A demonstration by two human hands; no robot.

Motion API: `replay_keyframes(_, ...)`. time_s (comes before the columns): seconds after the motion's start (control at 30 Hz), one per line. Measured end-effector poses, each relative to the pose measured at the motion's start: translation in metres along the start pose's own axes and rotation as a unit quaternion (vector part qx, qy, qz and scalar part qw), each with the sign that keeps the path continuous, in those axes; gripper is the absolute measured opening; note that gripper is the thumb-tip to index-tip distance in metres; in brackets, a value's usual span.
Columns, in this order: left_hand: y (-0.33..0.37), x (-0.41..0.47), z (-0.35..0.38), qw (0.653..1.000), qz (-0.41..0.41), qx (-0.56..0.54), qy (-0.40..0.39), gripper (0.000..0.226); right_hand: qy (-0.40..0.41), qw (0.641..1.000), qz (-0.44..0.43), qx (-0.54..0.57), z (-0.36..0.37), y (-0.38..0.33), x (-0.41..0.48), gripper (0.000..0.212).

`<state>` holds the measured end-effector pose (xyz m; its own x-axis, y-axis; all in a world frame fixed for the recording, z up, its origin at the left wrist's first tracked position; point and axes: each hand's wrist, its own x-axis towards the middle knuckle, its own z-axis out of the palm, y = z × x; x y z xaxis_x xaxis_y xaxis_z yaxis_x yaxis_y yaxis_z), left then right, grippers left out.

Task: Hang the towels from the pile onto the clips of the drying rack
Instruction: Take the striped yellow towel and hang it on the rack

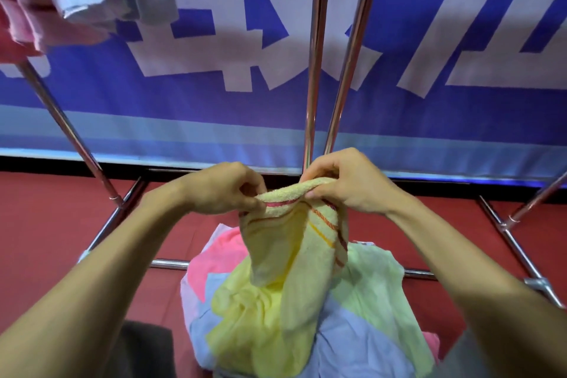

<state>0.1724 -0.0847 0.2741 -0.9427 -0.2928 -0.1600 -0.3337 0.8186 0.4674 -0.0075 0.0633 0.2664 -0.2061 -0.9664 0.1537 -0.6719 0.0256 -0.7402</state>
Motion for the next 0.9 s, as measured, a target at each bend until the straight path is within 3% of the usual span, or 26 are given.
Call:
replay_keyframes(0.13, 0.010, 0.002, 0.002, 0.998, -0.016, 0.026, 0.054, 0.025, 0.011, 1.000, 0.002, 0.004, -0.008, -0.004, -0.005, 0.023)
replay_keyframes(0.27, 0.018, 0.000, 0.005, 0.994, -0.010, -0.014, 0.112, 0.033, -0.015, 0.996, 0.007, 0.086, -0.015, -0.007, -0.016, 0.028)
replay_keyframes(0.4, 0.024, -0.006, 0.006, 0.980, 0.016, -0.185, 0.064, 0.026, 0.013, 0.988, 0.011, 0.154, -0.018, -0.009, -0.023, 0.022)
replay_keyframes(0.5, 0.031, -0.010, 0.007, 0.982, 0.013, -0.182, 0.041, 0.028, 0.043, 0.988, 0.019, 0.147, -0.017, -0.009, -0.023, 0.020)
replay_keyframes(0.57, 0.036, -0.012, 0.007, 0.973, 0.011, -0.218, 0.079, 0.032, 0.053, 0.991, 0.017, 0.120, -0.016, -0.006, -0.021, 0.018)
replay_keyframes(0.7, 0.045, -0.011, 0.004, 0.899, 0.011, -0.392, 0.197, 0.019, 0.035, 0.999, 0.018, -0.018, -0.013, 0.000, -0.018, 0.008)
replay_keyframes(0.8, 0.055, -0.010, 0.003, 0.832, -0.010, -0.499, 0.243, 0.020, 0.032, 0.998, 0.018, -0.060, -0.008, 0.003, -0.014, 0.026)
replay_keyframes(0.9, 0.057, -0.012, -0.004, 0.763, -0.033, -0.575, 0.292, 0.021, 0.039, 0.994, 0.023, -0.099, -0.004, 0.010, -0.009, 0.032)
